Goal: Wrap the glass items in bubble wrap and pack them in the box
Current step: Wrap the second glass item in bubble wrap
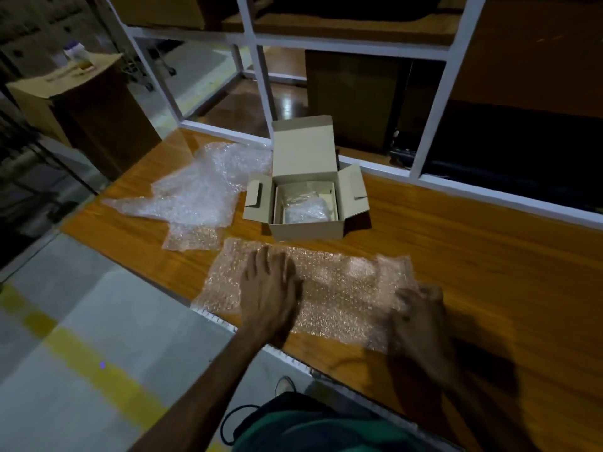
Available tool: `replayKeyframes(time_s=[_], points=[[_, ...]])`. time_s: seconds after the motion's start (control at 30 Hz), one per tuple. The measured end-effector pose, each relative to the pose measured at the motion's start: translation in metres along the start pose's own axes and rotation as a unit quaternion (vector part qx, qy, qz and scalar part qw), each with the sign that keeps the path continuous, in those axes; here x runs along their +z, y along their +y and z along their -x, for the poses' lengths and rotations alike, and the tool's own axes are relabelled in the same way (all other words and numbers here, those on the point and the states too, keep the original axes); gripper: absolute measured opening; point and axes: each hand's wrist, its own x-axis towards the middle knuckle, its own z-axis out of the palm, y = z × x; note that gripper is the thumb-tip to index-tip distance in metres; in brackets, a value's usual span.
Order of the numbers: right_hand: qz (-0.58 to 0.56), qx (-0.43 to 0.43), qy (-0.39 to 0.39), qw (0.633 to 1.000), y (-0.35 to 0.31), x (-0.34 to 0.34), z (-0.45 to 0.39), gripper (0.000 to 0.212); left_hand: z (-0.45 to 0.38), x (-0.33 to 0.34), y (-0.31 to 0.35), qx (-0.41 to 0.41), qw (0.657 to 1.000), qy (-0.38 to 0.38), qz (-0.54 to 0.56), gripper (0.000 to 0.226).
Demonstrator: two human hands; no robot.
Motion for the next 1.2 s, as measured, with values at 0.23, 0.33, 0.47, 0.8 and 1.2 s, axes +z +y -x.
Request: replayKeyframes(time_s=[0.23,0.33,0.47,0.8,1.2], points=[[0.148,-0.229,-0.033,0.962,-0.036,0.031,-0.014,0.068,0.013,0.039,0.004,-0.027,0.997,-0.07,-0.014,0.077],[0.156,-0.262,-0.119,0.945,-0.042,0.051,-0.026,0.075,0.015,0.043,-0.001,-0.033,0.997,-0.075,0.011,0.083],[0.138,-0.278,-0.056,0.949,-0.051,0.047,-0.043,0.061,0.013,0.031,-0.002,-0.037,0.997,-0.045,0.047,0.08],[0.01,-0.23,0.006,0.973,-0.197,0.01,-0.182,0.017,-0.004,0.011,-0.021,-0.072,0.968,0.075,0.23,0.042],[-0.029,0.03,-0.131,0.99,-0.236,0.05,-0.265,0.015,-0.015,0.013,-0.036,-0.137,0.942,0.096,0.291,0.035]])
